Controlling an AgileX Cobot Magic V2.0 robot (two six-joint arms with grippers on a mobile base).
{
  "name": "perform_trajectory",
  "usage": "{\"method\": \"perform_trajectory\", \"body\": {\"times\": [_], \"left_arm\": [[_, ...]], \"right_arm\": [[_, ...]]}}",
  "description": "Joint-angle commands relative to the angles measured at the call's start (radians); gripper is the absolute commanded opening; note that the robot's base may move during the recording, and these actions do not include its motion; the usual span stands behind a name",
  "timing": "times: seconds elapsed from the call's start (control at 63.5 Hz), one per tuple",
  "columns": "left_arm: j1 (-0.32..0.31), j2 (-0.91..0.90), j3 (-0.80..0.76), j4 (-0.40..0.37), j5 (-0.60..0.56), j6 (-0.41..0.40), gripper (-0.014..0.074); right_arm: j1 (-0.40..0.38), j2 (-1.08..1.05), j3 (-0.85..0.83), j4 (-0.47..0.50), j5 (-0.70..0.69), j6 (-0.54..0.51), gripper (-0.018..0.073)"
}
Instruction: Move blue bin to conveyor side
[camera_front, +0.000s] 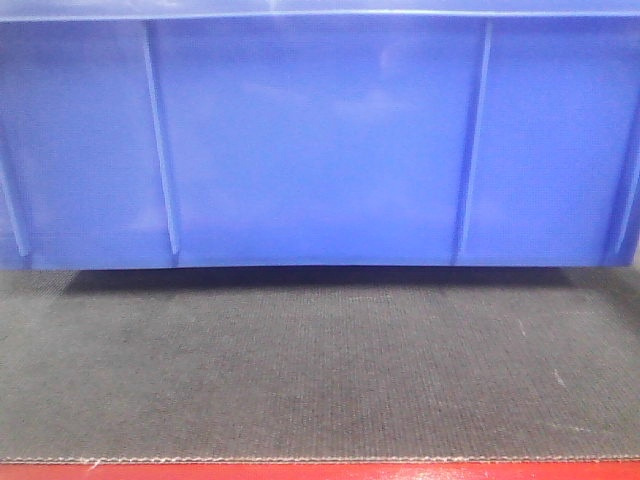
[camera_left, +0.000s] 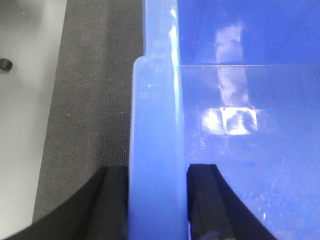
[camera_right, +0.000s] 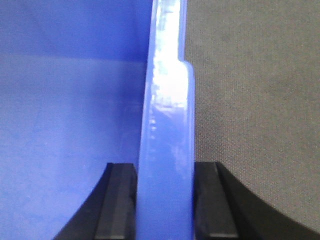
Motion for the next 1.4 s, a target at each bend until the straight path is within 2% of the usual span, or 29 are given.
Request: {"method": "perform_trajectory", "body": {"times": [0.0,0.126,0.236,0.284,0.41,0.536,0.614,0.677,0.803,0.882,0.961,1.103,1.26,1.386], "left_arm": [[-0.012,-0.009,-0.014,-0.042,-0.074,0.006,0.0089],[-0.012,0.000,-0.014,-0.042,-0.057,0.006,0.0270],[-0.012,0.000,-0.016,-0.032,-0.055,0.006,0.0439],[-0.012,0.000,-0.022,-0.019,-0.051,0.006,0.0482],[-0.012,0.000,-0.046,0.007,-0.021,0.006,0.0506],[-0.012,-0.006,-0.109,0.016,0.033,0.006,0.0457],[-0.012,-0.013,-0.162,0.016,0.067,0.006,0.0344],[-0.012,-0.024,-0.203,0.016,0.092,0.006,0.0211],[-0.012,-0.051,-0.290,0.016,0.111,0.006,-0.0046],[-0.012,-0.074,-0.331,0.010,0.113,0.006,0.0004],[-0.012,-0.102,-0.358,0.010,0.113,0.006,0.0015],[-0.012,-0.171,-0.368,0.010,0.128,0.006,0.0009],[-0.012,-0.221,-0.368,0.008,0.124,0.006,-0.0020],[-0.012,-0.241,-0.358,-0.041,0.072,0.006,-0.0020]], "right_arm": [[0.013,-0.021,-0.014,0.048,-0.080,-0.016,0.0183],[0.013,-0.021,-0.014,0.048,-0.091,-0.016,0.0409],[0.013,-0.021,-0.014,0.048,-0.097,-0.016,0.0527],[0.013,-0.021,-0.014,0.048,-0.095,-0.016,0.0549],[0.013,-0.026,-0.021,0.048,-0.084,-0.016,0.0550],[0.013,-0.043,-0.055,0.048,-0.067,-0.016,0.0547],[0.013,-0.064,-0.087,0.048,-0.056,-0.016,0.0500],[0.013,-0.079,-0.119,0.048,-0.042,-0.016,0.0434],[0.013,-0.112,-0.187,0.048,-0.022,-0.016,0.0207],[0.013,-0.135,-0.235,0.048,-0.003,-0.016,0.0029],[0.013,-0.153,-0.278,0.048,-0.001,-0.016,-0.0102],[0.013,-0.199,-0.347,0.051,0.013,-0.016,-0.0071],[0.013,-0.260,-0.352,0.051,0.107,-0.014,-0.0078],[0.015,-0.320,-0.315,0.067,0.056,-0.014,-0.0081]]}}
